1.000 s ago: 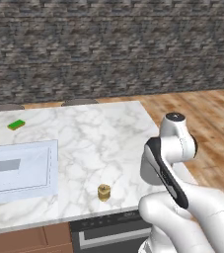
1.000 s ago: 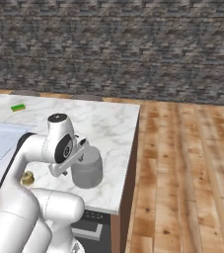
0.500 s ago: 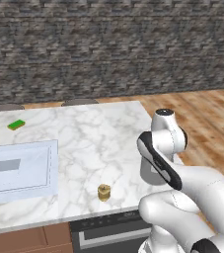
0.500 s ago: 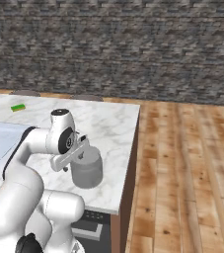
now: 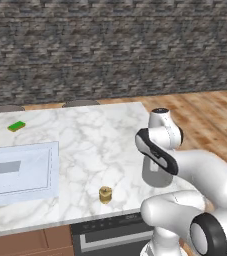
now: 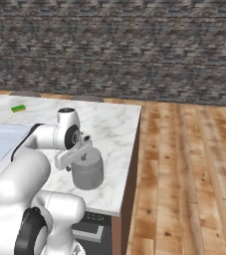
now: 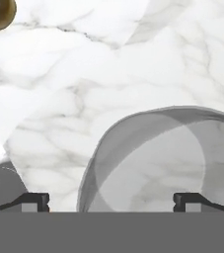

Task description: Pick the candle and jar from the dining table and place them in the open cabinet. Close the cabinet after placing the objects.

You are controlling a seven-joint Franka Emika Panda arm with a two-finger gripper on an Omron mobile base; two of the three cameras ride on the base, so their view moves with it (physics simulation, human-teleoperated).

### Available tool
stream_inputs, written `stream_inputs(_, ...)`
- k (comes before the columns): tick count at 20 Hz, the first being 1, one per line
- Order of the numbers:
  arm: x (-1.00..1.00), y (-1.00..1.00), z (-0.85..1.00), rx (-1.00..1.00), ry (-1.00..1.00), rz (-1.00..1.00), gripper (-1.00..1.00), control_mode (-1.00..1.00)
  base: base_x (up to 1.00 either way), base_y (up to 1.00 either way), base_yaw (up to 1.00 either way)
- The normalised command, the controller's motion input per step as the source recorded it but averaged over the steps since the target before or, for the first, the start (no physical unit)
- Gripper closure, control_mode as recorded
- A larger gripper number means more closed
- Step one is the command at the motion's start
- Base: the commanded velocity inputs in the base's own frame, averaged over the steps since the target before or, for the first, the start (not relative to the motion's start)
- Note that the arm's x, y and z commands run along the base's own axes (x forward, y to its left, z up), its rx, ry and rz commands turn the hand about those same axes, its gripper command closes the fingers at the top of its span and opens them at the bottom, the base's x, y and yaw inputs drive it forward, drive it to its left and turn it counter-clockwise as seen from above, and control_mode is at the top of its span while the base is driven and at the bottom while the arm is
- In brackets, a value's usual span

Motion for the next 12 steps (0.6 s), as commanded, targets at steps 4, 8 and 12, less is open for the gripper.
stream_inputs(4, 0.19, 0.00, -0.19, 0.00, 0.08, 0.00, -1.00, -1.00, 0.00, 0.00, 0.00)
stream_inputs(8, 0.15, -0.05, -0.20, 0.00, 0.07, 0.00, -1.00, -1.00, 0.00, 0.00, 0.00)
stream_inputs(12, 0.09, -0.13, -0.19, 0.00, 0.04, 0.00, -1.00, -1.00, 0.00, 0.00, 0.00)
